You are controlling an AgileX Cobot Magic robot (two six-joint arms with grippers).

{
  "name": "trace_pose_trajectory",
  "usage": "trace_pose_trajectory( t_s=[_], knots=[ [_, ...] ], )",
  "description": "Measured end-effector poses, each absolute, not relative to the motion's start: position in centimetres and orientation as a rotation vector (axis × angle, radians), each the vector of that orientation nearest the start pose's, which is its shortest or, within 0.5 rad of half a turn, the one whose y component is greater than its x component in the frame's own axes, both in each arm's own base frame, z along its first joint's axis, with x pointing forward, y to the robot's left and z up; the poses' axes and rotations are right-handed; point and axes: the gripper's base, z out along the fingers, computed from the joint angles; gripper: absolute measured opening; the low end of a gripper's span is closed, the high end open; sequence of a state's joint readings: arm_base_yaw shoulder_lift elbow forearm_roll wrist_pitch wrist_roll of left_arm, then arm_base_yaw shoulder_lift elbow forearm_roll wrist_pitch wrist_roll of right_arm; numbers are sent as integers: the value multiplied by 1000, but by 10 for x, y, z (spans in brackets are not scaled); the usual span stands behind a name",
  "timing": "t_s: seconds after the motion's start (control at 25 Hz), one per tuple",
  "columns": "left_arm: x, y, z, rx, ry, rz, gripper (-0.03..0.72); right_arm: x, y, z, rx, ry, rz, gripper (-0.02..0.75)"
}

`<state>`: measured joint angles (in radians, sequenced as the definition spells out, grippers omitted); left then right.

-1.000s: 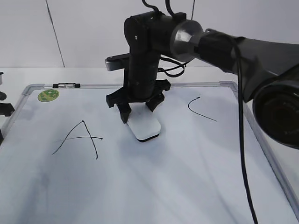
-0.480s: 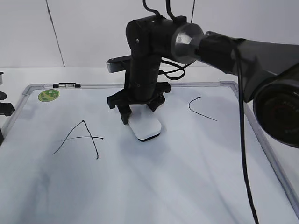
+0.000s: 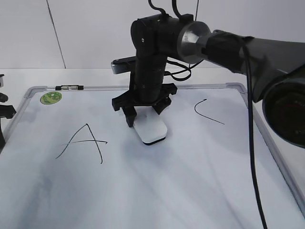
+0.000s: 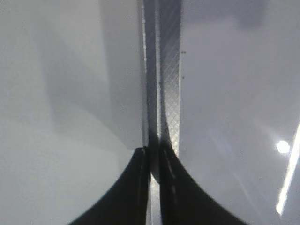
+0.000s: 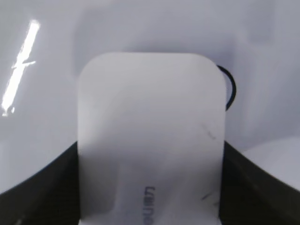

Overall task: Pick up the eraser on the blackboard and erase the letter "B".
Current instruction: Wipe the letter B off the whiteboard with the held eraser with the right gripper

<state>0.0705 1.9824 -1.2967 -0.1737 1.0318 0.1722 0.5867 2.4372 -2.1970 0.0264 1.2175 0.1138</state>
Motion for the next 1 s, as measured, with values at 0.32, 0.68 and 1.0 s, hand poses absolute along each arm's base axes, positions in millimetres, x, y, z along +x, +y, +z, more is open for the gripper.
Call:
trace_pose_trajectory(
  t_s=[0.32, 0.68, 1.0],
  knots=[
    [363, 12, 153, 11, 3178, -247, 23, 423, 283, 171, -689, 2880, 139, 627],
    [363, 12, 153, 10, 3180, -251, 23, 420, 286, 174, -701, 2875, 141, 671],
    [362, 12, 153, 10, 3182, -252, 23, 416, 290, 185, -714, 2855, 147, 669]
  ],
)
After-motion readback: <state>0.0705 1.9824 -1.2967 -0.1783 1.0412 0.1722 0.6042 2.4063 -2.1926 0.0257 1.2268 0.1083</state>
